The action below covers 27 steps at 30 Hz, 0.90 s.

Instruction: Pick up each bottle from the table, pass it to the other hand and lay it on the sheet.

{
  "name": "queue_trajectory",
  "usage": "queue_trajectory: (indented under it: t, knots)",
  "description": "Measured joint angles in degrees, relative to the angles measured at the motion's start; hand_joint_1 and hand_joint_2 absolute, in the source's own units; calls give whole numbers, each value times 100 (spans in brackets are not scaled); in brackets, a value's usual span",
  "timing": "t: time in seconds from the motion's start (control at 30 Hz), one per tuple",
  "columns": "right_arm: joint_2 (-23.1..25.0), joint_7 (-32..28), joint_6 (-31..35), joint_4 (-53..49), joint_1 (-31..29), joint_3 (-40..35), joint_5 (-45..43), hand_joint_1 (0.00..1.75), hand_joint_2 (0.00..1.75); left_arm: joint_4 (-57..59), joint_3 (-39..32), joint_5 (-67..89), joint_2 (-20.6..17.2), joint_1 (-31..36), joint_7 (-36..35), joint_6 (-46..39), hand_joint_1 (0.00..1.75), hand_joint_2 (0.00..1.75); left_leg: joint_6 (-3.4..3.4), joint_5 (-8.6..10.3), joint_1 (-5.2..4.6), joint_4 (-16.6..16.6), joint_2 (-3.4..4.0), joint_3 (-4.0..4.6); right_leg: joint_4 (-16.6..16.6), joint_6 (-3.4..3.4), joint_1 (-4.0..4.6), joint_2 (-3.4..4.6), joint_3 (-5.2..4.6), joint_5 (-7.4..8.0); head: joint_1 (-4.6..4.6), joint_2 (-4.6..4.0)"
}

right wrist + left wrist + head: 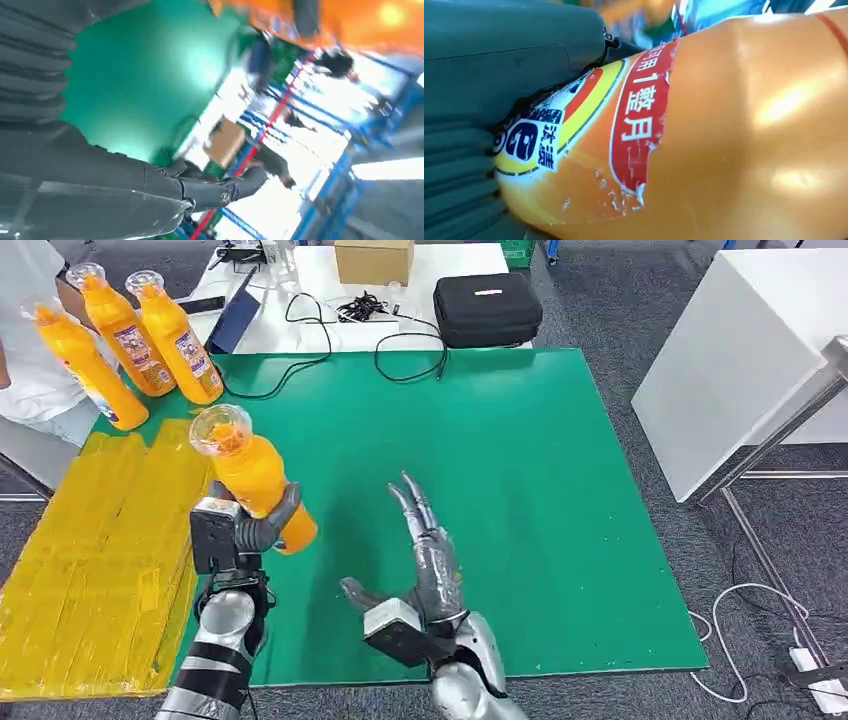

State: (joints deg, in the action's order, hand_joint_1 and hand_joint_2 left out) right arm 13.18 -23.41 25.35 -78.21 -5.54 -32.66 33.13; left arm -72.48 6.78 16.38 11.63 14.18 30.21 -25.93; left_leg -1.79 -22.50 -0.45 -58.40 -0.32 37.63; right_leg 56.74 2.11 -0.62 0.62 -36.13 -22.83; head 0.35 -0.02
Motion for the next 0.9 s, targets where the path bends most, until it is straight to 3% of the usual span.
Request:
queue_trajectory:
  t: [0.2,0.5,0.7,0.73,0.9]
  knots:
    - [-182,-120,-33,-760,203,256,-148,0,0,55,-307,1464,-177,99,131,-1013,175,175,1,1,0,0,0,-2,0,0,0,0,1,1,0,0]
    - [-315,-157,-35,-1079,258,361,-183,0,0,238,-486,2039,-319,224,44,-1234,175,175,2,3,1,0,3,-3,0,0,0,1,2,1,0,0]
    - [-429,-330,-20,-1221,260,444,-398,0,0,752,-755,5644,-601,538,-814,-1385,175,175,2,3,0,0,9,-4,0,-1,0,1,0,3,0,0]
    - [-455,-343,-20,-1243,260,459,-431,0,175,802,-783,6056,-660,561,-962,-1387,175,175,2,3,0,0,11,-5,0,-1,0,3,-1,4,0,0]
    - [-641,-446,-175,-1359,268,593,-815,0,175,1426,-743,7284,-1157,771,-1908,-1387,175,175,6,5,2,0,14,-7,0,-2,1,3,-2,4,0,0]
